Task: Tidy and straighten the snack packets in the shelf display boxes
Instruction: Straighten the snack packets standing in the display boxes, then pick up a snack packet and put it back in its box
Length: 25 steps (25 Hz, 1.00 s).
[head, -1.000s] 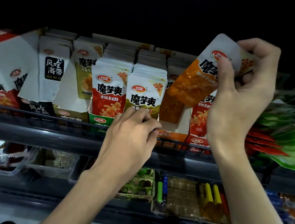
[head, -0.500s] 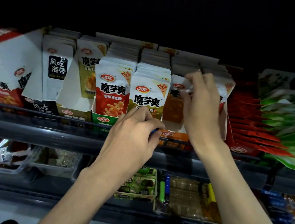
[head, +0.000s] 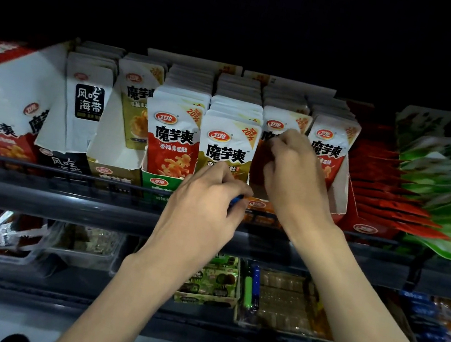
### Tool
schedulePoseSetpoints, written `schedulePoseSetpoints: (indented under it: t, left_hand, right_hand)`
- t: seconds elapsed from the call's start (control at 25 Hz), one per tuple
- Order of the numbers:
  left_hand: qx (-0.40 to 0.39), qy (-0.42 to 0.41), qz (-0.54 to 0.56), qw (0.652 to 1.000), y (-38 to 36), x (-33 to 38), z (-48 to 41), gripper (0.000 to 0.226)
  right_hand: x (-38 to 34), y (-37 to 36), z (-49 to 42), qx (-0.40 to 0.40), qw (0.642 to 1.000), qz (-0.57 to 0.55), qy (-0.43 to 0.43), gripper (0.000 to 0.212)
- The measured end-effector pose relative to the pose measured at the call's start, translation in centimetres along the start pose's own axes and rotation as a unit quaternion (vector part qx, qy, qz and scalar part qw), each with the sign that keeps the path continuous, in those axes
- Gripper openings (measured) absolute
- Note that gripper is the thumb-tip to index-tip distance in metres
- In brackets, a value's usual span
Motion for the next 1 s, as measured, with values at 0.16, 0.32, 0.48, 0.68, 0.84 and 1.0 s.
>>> schedulePoseSetpoints:
  t: [0.16,0.32,0.48,0.68,0.84,1.0]
  left_hand:
    - [-0.001,-0.011,-0.003,1.0,0.0,0.0,0.1,0.019]
    - [-0.004,-0.009,0.005,1.0,-0.1,-0.2,0.1,0.02]
    - [-0.001,-0.002,0.01,1.0,0.0,-0.1,0.0,0.02]
    - [-0.008,-0.002,0.011,1.0,0.0,-0.2,0.1,0.02]
    - [-0.008,0.011,0.034,0.999,0.5,-0.5,0.2,0.018]
    - [0.052,0.025,0.054,0.997,2.4,-0.8,0.1,0.015]
  right_hand:
    - [0.0,-0.6,0.2,-0.047,0.997,0.061,0.016,0.025]
    - [-0.3,-0.8,0.3,-0.104,0.991,0.079,0.017,0.043]
    - [-0.6,-0.6,0.2,-0.115,0.99,0.08,0.016,0.047]
    - [-0.5,-0.3,0.4,-0.138,0.989,0.06,0.0,0.038]
    - [-0.1,-0.3,0.1,-0.124,0.992,0.002,-0.028,0.036]
    - [0.1,2.4,-0.4,-0.012,0.986,-0.111,-0.127,0.034]
Point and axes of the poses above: each hand's wrist, its own z-axis away from the middle knuckle, its own y-axis out of the back of the hand, x = y × z, the point moved 6 cm from there along -z, towards the middle knuckle, and after that the axes turned 12 degrees about x, right-handed, at the moved point
